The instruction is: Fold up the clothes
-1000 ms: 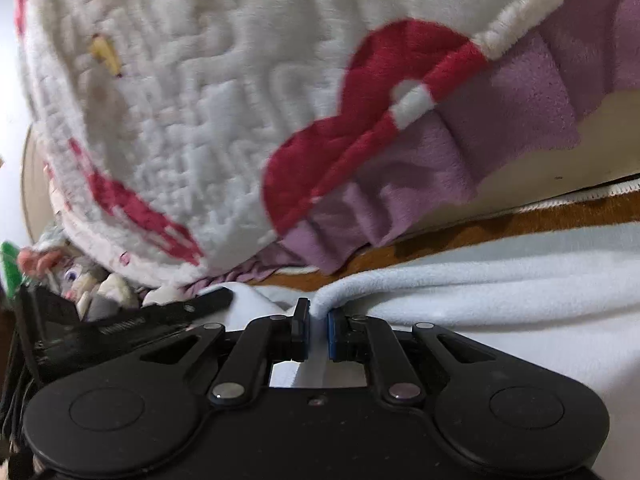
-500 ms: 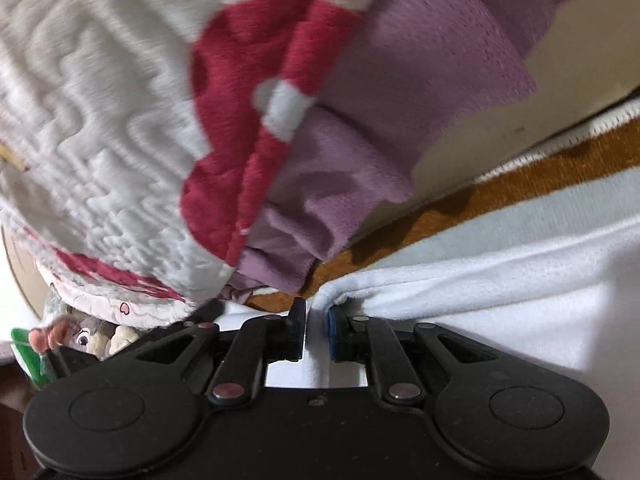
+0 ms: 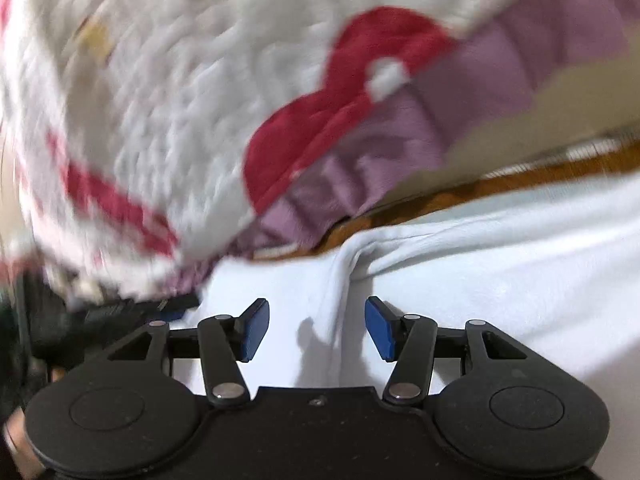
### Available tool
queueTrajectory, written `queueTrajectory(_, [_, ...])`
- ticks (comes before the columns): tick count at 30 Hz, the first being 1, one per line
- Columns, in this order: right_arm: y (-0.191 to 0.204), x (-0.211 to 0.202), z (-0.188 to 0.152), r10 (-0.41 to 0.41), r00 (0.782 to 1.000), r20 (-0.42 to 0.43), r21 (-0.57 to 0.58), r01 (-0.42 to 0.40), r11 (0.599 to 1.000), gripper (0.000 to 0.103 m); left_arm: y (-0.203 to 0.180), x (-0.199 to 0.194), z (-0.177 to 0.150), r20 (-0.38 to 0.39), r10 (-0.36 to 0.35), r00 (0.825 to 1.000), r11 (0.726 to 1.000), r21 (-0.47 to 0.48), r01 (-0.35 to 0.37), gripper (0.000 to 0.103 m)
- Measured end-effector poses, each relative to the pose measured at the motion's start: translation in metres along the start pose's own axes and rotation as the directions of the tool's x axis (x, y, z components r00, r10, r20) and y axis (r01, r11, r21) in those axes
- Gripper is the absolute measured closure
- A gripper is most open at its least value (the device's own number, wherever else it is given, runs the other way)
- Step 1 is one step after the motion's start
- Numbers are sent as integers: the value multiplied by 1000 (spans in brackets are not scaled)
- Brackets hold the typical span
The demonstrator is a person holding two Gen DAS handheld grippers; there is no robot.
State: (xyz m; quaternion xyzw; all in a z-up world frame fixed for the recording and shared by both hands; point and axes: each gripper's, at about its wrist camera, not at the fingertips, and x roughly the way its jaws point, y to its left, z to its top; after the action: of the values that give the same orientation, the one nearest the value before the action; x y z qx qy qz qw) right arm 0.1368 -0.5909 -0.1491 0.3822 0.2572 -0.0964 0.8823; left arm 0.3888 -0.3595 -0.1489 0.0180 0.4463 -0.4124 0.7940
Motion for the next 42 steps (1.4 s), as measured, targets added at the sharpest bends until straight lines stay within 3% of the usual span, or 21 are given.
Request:
queueTrajectory(1, [4, 0, -1, -9, 1000, -9, -49, 8, 999, 45, -5, 5, -4, 10, 31, 999, 999, 24, -31, 81])
queueTrajectory(2, [4, 2, -1, -18, 1000, -5, -90, 18, 996, 46, -9, 7, -5, 25, 67, 997, 996, 59, -68, 99])
queueTrajectory(3, [5, 4, -1, -28, 1000, 0, -131, 28, 991, 56, -13, 10, -6, 40, 100, 994, 991, 90, -103, 99])
queueTrajectory(4, [5, 6, -1, -38, 999, 6, -168, 38, 985, 79, -15, 12, -2, 48, 123, 991, 986, 105, -127, 99])
queueTrajectory(5, [2, 2, 0, -51, 999, 18, -163, 53, 985, 91, -17, 15, 2, 58, 152, 987, 981, 117, -158, 99])
queueTrajectory(8, [-6, -10, 1, -90, 994, 56, -147, 97, 984, 100, -24, 22, 6, 82, 219, 972, 962, 150, -229, 99])
queueTrajectory(10, [-11, -18, 2, -117, 990, 81, -135, 127, 983, 98, -31, 23, 5, 93, 267, 959, 946, 166, -279, 98])
queueTrajectory(11, [-14, -23, 3, -130, 987, 93, -129, 141, 982, 94, -34, 22, 5, 92, 285, 954, 941, 160, -297, 92])
queueTrajectory(13, [-19, -31, 4, -157, 981, 117, -116, 170, 979, 51, -36, 15, 5, 105, 301, 948, 939, 139, -314, 80])
queueTrajectory(14, [-21, -35, 4, -170, 977, 129, -109, 184, 977, 45, -36, 9, 5, 116, 299, 947, 942, 125, -313, 71])
queueTrajectory(16, [-32, -56, -1, -211, 967, 142, -112, 227, 967, 44, -33, -3, 5, 138, 258, 956, 959, 89, -271, 56])
queueTrajectory(19, [-51, -96, -14, -327, 933, 148, -183, 350, 919, 45, -29, -13, 3, 123, 129, 984, 991, 18, -132, 54])
queueTrajectory(22, [-62, -121, -18, -357, 926, 125, -231, 377, 897, 45, -37, -9, -4, 45, 16, 999, 999, 35, -18, 54])
queueTrajectory(26, [-54, -133, -23, -308, 951, 41, -188, 310, 932, 44, -60, -6, -24, -38, 21, 999, 986, 163, -14, 54])
queueTrajectory(30, [-32, -127, -48, -122, 991, -53, -77, 118, 990, 44, -68, -12, -47, -58, 31, 998, 970, 244, -16, 53])
queueTrajectory(33, [2, -110, -74, -17, 992, -125, -89, 5, 996, 44, -69, -30, -64, -85, 29, 996, 949, 314, -1, 52])
queueTrajectory(35, [31, -97, -93, -21, 983, -185, -159, -9, 987, 44, -78, -41, -79, -92, 53, 994, 927, 376, -15, 52])
queueTrajectory(37, [65, -92, -114, -143, 973, -179, -353, 72, 933, 51, -83, -40, -89, -36, 82, 996, 914, 401, -61, 50])
queueTrajectory(39, [94, -90, -134, -255, 956, -144, -527, 144, 838, 69, -88, -40, -88, -28, 112, 993, 911, 403, -91, 47])
queueTrajectory(40, [105, -90, -144, -303, 946, -117, -600, 176, 780, 72, -91, -40, -85, -33, 132, 991, 905, 411, -107, 46])
queueTrajectory(42, [116, -95, -162, -342, 936, -86, -650, 208, 731, 77, -96, -41, -77, -39, 195, 980, 881, 446, -158, 46])
